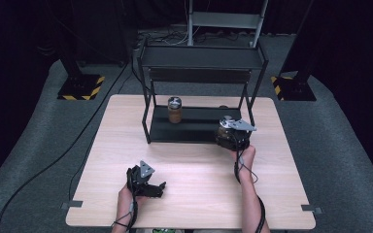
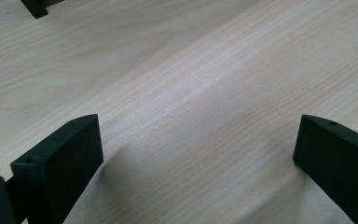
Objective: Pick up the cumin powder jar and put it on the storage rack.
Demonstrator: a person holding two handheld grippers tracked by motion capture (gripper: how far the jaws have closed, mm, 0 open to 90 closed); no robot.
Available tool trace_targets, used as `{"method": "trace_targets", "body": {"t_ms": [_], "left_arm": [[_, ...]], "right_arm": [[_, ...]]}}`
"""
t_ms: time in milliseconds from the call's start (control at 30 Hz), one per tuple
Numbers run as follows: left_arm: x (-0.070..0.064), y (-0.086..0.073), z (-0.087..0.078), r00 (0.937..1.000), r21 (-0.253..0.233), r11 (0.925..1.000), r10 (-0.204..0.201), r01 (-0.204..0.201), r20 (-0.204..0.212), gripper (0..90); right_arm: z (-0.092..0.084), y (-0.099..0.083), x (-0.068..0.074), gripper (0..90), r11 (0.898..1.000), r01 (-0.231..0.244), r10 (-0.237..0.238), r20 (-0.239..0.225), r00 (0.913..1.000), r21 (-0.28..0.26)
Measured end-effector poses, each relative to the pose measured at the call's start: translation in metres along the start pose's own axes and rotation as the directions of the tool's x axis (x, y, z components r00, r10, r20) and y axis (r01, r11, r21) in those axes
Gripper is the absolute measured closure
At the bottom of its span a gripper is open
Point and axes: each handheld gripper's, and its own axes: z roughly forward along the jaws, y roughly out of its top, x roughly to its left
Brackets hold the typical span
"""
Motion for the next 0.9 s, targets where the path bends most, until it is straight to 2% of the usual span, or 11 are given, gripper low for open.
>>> {"method": "trace_targets", "body": {"t_ms": [900], "left_arm": [[0.001, 0.000, 0.000, 1.0000, 0.000, 1.0000, 0.000, 0.000, 0.003, 0.9]], "right_arm": [[0.028, 0.019, -0.005, 29.5, 1.000, -0.002, 0.002, 0.006, 1.0000, 0.015]]}}
